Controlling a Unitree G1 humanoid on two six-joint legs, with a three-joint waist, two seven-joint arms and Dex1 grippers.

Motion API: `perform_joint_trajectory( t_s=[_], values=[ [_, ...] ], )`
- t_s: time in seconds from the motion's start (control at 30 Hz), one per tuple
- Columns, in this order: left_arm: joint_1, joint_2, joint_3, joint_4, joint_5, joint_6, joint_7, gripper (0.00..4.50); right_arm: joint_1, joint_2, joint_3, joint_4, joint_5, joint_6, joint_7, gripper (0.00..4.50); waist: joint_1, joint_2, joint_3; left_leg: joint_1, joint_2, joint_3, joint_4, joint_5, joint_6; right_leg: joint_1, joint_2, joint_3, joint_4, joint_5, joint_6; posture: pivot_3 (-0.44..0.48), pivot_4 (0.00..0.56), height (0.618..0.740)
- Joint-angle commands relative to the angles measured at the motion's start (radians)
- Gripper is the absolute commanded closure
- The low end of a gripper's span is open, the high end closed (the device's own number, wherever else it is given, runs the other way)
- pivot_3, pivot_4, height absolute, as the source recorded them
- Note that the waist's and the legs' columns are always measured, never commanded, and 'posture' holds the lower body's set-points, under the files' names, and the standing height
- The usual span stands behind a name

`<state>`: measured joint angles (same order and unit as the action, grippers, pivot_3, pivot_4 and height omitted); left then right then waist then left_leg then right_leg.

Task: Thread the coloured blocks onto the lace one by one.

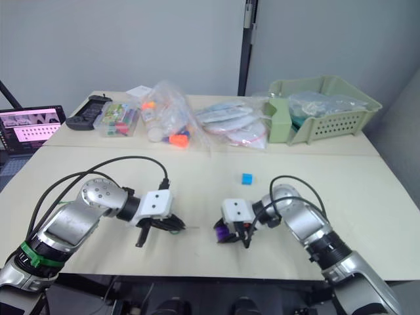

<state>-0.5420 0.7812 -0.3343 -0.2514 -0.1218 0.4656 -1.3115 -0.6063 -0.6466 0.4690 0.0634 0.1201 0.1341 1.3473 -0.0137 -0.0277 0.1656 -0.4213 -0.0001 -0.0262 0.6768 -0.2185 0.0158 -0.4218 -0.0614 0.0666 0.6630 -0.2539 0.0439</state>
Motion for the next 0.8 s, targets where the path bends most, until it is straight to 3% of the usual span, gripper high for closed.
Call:
perform_joint_trajectory(
  t_s=[0.03, 0.33, 0.8],
  values=[
    [-0.034, -0.003, -0.007, -0.032, -0.005, 0.032, 0.007, 4.50, 0.023, 0.013, -0.044, -0.058, 0.002, 0.073, -0.057, 3.13, 0.000, 0.000, 0.000, 0.000, 0.000, 0.000, 0.000, 0.000, 0.000, 0.000, 0.000, 0.000, 0.000, 0.000, 0.000, 0.000, 0.150, 0.740],
    [-0.096, -0.038, -0.117, -0.037, 0.063, 0.154, 0.056, 4.50, 0.115, 0.038, -0.087, -0.229, -0.012, 0.346, -0.234, 3.13, -0.001, 0.000, 0.000, 0.000, 0.000, 0.000, 0.000, 0.000, 0.000, 0.000, 0.001, 0.000, 0.001, 0.000, 0.000, 0.000, 0.150, 0.740],
    [-0.119, -0.109, -0.183, -0.022, 0.099, 0.160, 0.100, 4.50, 0.141, 0.038, -0.078, -0.335, 0.010, 0.448, -0.280, 3.13, -0.001, 0.000, 0.000, 0.000, 0.000, 0.001, 0.000, 0.000, 0.000, 0.000, 0.001, 0.000, 0.000, 0.000, 0.000, 0.000, 0.150, 0.740]
  ],
)
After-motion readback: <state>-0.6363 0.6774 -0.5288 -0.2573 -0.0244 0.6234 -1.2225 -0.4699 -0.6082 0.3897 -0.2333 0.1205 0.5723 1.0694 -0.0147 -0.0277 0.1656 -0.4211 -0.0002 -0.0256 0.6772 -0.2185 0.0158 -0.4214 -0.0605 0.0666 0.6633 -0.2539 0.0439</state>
